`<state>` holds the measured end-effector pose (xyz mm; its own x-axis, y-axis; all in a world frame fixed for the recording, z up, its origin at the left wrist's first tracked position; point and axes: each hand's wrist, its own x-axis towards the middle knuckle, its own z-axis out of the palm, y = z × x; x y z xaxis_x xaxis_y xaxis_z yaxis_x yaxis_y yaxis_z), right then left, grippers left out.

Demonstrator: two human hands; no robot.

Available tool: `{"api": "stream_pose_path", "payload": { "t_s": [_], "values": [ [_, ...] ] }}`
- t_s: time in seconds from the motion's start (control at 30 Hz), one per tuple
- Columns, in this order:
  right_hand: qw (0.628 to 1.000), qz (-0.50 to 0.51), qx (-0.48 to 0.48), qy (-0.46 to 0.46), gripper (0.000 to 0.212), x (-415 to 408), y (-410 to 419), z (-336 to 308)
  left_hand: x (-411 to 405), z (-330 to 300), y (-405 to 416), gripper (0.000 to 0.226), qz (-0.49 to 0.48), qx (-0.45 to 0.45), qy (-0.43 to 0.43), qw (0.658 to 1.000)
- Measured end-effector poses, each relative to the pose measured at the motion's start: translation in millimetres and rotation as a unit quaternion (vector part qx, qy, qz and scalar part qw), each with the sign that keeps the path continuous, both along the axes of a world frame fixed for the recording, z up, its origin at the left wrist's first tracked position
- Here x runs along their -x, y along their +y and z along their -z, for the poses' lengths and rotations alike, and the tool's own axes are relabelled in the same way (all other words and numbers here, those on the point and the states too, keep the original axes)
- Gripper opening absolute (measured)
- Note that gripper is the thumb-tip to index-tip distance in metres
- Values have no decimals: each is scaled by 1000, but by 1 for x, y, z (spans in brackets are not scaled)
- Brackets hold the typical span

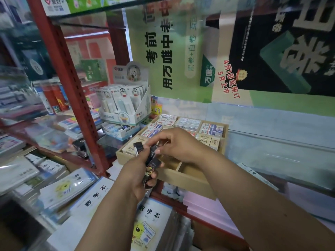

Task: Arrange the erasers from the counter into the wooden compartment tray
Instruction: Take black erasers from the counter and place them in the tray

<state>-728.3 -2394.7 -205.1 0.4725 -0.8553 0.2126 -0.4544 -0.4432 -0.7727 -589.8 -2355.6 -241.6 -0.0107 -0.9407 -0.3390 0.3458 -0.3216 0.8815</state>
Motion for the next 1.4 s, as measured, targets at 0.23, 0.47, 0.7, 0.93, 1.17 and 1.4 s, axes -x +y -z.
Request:
{"api": "stream_pose_path", "payload": {
  "t_s": [0.23,0.47,0.7,0.93,1.17,1.4],
  "values": [
    [993,7,-55,-104,36,6,4,4,5,-4,6,38,33,0,35,999],
    [990,122,19,62,20,18,-22,1,-13,3,0,41,-74,1,-2,997],
    [975,84,17,207,28,-2,-38,33,-17,5,3,27,-74,1,2,997],
    [950,118,-3,289,34,29,-41,42,-17,11,9,19,-50,-1,-35,998],
    [928,123,-54,347,44,19,-39,51,-13,20,7,23,-4,42,-109,993],
    [985,3,-140,-103,37,14,-11,29,-12,16,12,32,82,83,-135,984]
  ]
}}
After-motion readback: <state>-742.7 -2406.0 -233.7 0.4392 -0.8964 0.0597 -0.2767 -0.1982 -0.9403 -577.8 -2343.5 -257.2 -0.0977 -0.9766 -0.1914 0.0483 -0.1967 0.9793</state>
